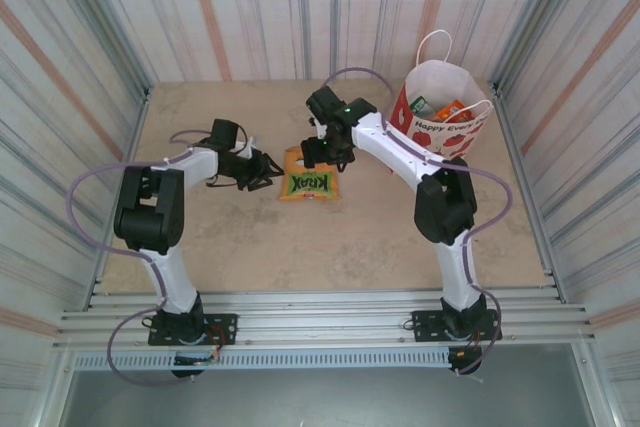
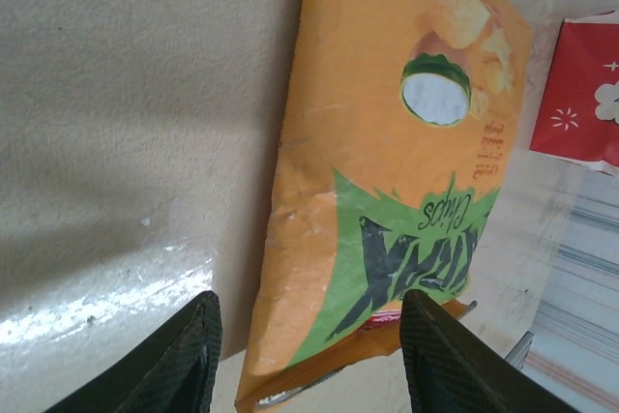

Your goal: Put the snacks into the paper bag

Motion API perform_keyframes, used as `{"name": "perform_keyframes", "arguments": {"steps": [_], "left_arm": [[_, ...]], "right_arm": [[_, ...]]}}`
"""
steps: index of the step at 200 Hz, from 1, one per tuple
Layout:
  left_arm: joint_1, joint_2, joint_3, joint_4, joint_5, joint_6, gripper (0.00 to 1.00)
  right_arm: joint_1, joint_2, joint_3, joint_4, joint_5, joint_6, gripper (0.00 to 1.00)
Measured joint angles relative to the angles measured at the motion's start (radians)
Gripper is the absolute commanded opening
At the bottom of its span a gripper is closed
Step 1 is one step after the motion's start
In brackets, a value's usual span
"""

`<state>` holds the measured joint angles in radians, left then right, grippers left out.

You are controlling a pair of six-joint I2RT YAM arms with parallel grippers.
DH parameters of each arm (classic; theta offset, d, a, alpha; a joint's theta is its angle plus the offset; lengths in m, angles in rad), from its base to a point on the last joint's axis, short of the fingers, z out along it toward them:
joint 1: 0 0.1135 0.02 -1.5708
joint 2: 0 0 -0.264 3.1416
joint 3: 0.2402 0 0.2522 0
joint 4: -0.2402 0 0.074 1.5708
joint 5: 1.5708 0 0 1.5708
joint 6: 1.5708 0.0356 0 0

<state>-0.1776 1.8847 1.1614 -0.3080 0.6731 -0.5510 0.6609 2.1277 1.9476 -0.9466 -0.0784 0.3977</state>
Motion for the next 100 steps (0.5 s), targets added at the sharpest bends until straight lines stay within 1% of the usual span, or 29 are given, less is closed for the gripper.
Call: {"name": "perform_keyframes", "arguments": {"steps": [39,71,100], "left_arm": [[0.000,0.022,0.015,0.000,0.008,0.000,0.53],[0.000,0.041,0.024,0.013,0.016,-0.001,0.53],[0.000,0.071,0.032,0.026,0.021,-0.005,0.53]], "right_arm": [[-0.018,0.076,0.003,-0.026,0.015,0.021,0.69],[-0.045,0.113,0.003,-0.025,0.003,0.021,0.66],[-0.055,0.142,0.003,-0.023,0.003,0.021,0.61]]}}
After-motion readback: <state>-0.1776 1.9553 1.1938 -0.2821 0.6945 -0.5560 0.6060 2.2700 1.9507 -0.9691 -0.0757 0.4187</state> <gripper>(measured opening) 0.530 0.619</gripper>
